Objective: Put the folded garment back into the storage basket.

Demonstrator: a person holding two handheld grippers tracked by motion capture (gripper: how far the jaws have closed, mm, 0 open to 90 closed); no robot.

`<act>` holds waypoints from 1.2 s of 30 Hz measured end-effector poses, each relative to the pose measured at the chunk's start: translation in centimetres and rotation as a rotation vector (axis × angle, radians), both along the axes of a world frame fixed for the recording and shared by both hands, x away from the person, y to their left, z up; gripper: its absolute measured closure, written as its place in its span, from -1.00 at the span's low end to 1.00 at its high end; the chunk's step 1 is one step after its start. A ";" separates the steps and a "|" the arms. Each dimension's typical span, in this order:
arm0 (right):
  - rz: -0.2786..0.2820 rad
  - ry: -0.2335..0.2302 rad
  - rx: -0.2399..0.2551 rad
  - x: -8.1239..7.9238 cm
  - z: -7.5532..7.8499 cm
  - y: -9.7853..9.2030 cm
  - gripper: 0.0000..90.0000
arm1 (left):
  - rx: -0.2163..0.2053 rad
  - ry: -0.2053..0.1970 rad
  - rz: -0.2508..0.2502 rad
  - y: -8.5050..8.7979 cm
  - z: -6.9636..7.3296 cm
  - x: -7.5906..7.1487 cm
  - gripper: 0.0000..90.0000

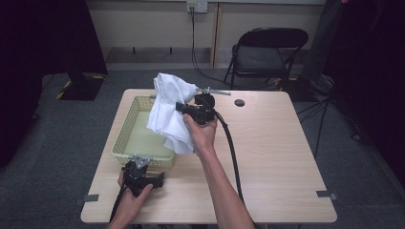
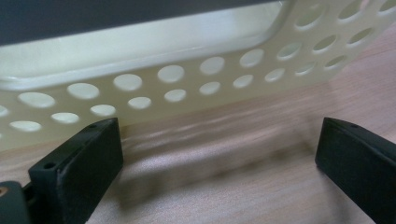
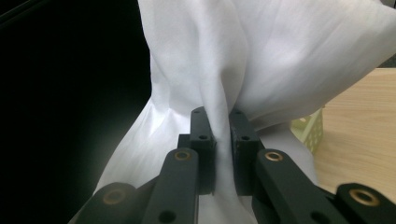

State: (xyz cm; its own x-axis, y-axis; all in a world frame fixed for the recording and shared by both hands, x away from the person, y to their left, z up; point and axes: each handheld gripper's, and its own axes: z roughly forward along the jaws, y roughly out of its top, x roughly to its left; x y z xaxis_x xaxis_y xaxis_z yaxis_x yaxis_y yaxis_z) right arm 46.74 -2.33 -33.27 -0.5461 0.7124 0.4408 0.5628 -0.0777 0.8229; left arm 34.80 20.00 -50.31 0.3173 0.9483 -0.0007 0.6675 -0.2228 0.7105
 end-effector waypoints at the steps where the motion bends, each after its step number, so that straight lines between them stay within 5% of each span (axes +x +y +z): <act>1: -0.002 -0.004 -0.002 0.0 0.0 0.3 0.85 | 0.000 -0.001 0.002 0.0 0.0 -0.1 -1.00; 18: 0.031 0.026 -0.008 1.4 -0.9 4.5 0.85 | -0.003 -0.002 -0.006 -0.1 0.0 -0.1 -1.00; 36: 0.043 0.040 -0.016 2.5 -1.4 7.0 0.84 | 0.000 -0.001 -0.007 0.0 0.0 -0.1 -1.00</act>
